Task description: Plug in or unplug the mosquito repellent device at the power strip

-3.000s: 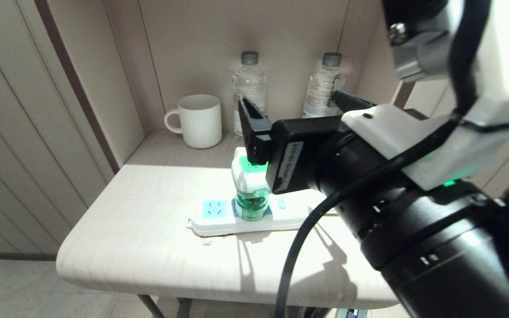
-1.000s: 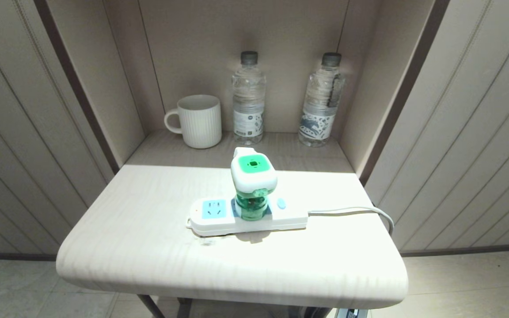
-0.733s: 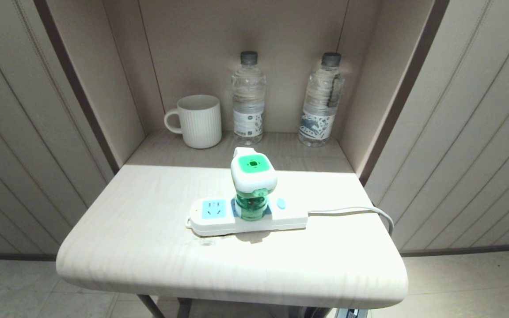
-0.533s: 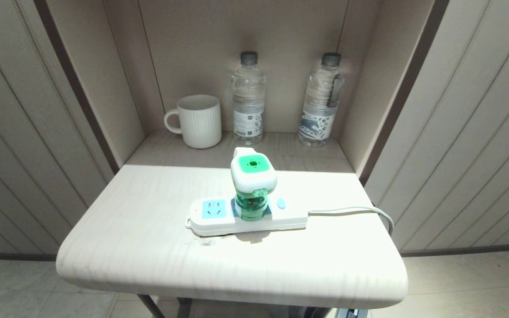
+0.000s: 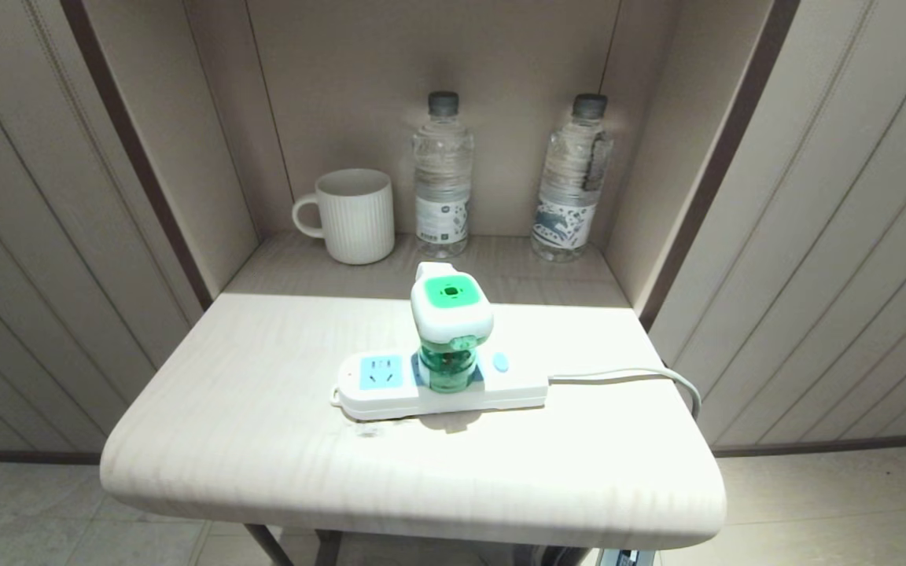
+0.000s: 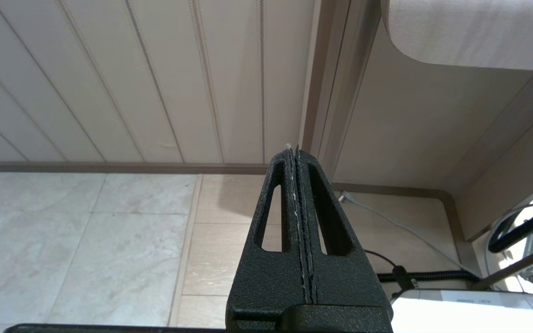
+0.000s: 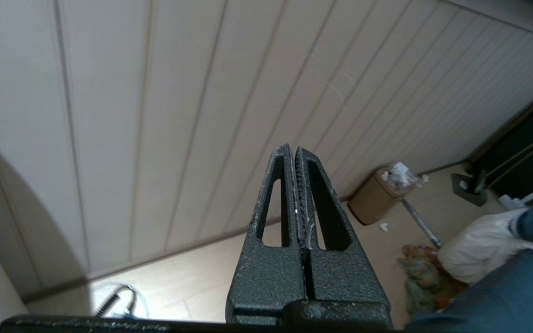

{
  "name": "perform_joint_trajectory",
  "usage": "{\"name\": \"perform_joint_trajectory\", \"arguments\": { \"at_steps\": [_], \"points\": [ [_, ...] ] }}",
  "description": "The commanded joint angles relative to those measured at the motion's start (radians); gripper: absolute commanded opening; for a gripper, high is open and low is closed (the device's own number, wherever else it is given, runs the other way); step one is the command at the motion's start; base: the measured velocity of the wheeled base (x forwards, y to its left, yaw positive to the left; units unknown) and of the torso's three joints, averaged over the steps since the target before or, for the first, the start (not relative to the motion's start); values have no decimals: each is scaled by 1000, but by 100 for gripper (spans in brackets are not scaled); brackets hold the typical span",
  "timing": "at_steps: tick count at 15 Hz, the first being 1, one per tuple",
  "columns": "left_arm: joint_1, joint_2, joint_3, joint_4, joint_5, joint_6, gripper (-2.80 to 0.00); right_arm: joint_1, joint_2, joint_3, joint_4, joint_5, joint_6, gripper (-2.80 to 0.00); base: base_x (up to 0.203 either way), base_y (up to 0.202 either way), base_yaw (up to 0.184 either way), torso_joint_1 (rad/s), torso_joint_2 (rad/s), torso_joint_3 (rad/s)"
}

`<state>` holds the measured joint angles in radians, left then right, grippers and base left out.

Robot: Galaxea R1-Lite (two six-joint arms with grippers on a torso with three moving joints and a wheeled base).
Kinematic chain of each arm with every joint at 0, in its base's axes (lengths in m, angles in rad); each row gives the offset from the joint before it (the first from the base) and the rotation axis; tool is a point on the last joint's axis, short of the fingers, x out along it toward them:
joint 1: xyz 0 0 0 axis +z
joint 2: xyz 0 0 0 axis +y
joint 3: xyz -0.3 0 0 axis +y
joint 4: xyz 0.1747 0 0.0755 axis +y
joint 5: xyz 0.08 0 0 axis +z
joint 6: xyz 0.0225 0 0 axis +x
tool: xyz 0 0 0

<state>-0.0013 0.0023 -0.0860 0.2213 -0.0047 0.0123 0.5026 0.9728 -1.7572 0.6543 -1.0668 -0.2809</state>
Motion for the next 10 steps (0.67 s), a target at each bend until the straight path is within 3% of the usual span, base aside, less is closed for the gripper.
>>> {"name": "perform_joint_trajectory", "arguments": {
  "at_steps": [1,5,8,10],
  "points": [
    [0,1,0,1,0,0,-280,-3,-51,-73,130,8,-7,-280,0,0,0,0,0,0],
    [0,1,0,1,0,0,-280,-5,-117,-106,195,152,18,-280,0,0,0,0,0,0],
    [1,1,0,1,0,0,-280,-9,-121,-81,196,203,222,-280,0,0,0,0,0,0],
    [1,1,0,1,0,0,-280,-50,-127,-5,197,249,423,-280,0,0,0,0,0,0]
  ]
}}
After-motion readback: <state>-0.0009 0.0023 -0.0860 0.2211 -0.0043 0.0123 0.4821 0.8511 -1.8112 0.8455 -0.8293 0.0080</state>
